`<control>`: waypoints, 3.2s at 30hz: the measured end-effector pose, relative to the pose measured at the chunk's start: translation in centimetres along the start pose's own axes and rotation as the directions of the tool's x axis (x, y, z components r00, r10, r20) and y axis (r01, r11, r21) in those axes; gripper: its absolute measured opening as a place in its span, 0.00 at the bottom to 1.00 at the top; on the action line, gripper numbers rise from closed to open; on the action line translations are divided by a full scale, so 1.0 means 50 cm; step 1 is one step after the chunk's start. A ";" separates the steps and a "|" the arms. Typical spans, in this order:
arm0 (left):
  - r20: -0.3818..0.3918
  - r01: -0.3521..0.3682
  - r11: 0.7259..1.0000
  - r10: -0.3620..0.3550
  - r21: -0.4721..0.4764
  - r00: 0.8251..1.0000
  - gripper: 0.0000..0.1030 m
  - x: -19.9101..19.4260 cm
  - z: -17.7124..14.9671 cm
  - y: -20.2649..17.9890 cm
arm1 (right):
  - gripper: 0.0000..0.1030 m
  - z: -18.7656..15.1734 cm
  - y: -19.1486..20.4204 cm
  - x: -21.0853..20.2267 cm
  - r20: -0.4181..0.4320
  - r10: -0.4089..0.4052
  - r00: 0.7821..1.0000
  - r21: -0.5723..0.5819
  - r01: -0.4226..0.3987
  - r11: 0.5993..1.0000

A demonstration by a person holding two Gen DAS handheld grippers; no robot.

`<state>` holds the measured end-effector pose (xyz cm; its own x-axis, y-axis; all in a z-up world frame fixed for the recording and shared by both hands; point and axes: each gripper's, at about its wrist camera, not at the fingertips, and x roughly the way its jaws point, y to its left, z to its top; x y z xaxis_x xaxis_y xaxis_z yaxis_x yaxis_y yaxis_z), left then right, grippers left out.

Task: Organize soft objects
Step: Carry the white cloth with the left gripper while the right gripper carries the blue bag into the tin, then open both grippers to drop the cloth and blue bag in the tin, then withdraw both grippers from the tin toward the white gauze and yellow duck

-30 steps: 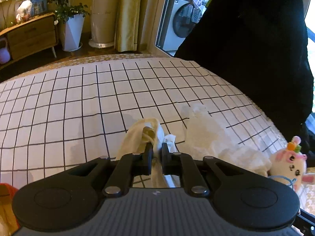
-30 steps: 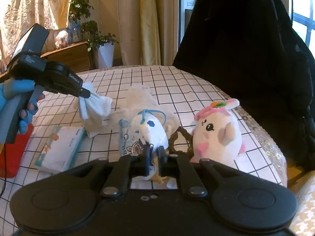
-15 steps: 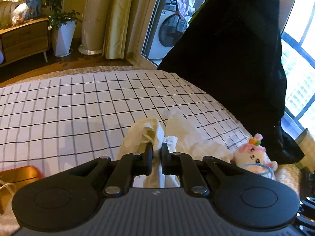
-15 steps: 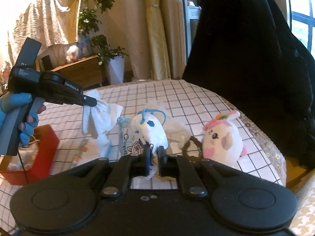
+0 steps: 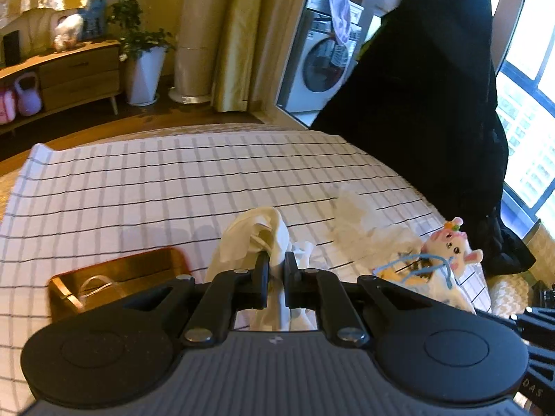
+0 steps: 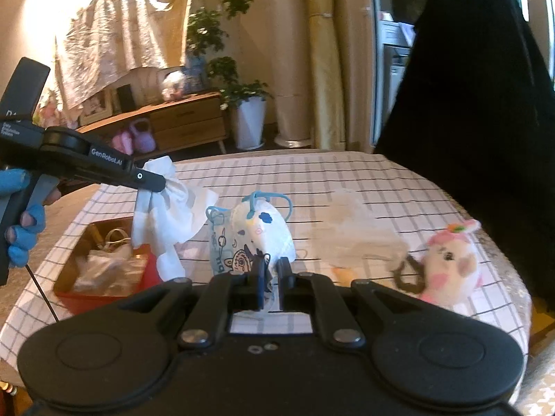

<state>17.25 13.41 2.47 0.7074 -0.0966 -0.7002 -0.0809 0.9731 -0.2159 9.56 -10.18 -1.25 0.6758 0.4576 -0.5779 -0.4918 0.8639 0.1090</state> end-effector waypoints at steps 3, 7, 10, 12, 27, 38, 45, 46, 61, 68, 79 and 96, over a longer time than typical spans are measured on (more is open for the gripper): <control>0.000 -0.016 1.000 0.016 -0.003 1.000 0.08 -0.031 -0.011 0.034 | 0.06 0.012 0.038 0.006 0.000 0.027 1.000 -0.018 -0.027 0.999; 0.000 -0.045 0.999 0.045 -0.006 0.999 0.08 -0.061 -0.028 0.073 | 0.06 0.032 0.088 0.018 0.002 0.054 0.999 -0.049 -0.054 0.997; 0.005 -0.064 0.998 0.064 -0.016 0.998 0.08 -0.083 -0.038 0.103 | 0.06 0.039 0.122 0.028 0.001 0.072 0.997 -0.068 -0.072 0.995; 0.013 -0.079 0.997 0.079 -0.023 0.997 0.08 -0.094 -0.040 0.123 | 0.06 0.046 0.139 0.040 -0.003 0.089 0.996 -0.070 -0.089 0.994; 0.007 -0.161 0.986 0.161 -0.032 0.987 0.08 -0.103 -0.071 0.245 | 0.06 0.078 0.284 0.181 -0.082 0.122 0.989 -0.162 -0.134 0.978; -0.012 -0.162 0.986 0.162 -0.025 0.987 0.08 -0.009 -0.072 0.262 | 0.06 0.029 0.351 0.309 -0.191 0.021 0.981 -0.278 -0.075 0.958; -0.052 -0.163 0.987 0.163 -0.001 0.985 0.08 0.049 -0.083 0.264 | 0.06 0.006 0.365 0.323 -0.230 0.020 0.973 -0.293 -0.089 0.952; -0.064 -0.162 0.987 0.162 -0.004 0.985 0.08 0.057 -0.086 0.267 | 0.06 0.004 0.365 0.326 -0.250 0.032 0.968 -0.282 -0.104 0.954; -0.156 -0.152 0.988 0.150 -0.006 0.976 0.08 0.118 -0.133 0.274 | 0.23 0.000 0.343 0.330 -0.292 0.070 0.954 -0.220 -0.138 0.966; -0.156 -0.174 0.985 0.172 0.003 0.973 0.10 0.117 -0.137 0.266 | 0.36 -0.003 0.340 0.315 -0.290 0.102 0.952 -0.211 -0.167 0.963; -0.129 -0.178 0.984 0.175 -0.014 0.976 0.57 0.084 -0.137 0.254 | 0.52 0.003 0.339 0.271 -0.257 0.140 0.956 -0.205 -0.196 0.959; -0.042 -0.157 0.987 0.157 -0.013 0.987 0.64 -0.019 -0.135 0.188 | 0.70 0.022 0.296 0.151 -0.168 0.190 0.967 -0.173 -0.219 0.960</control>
<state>11.08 21.23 -3.50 0.6556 0.0482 -0.7536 -0.2001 0.9734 -0.1118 7.97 6.30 -3.10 0.4680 0.5713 -0.6743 -0.7149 0.6932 0.0911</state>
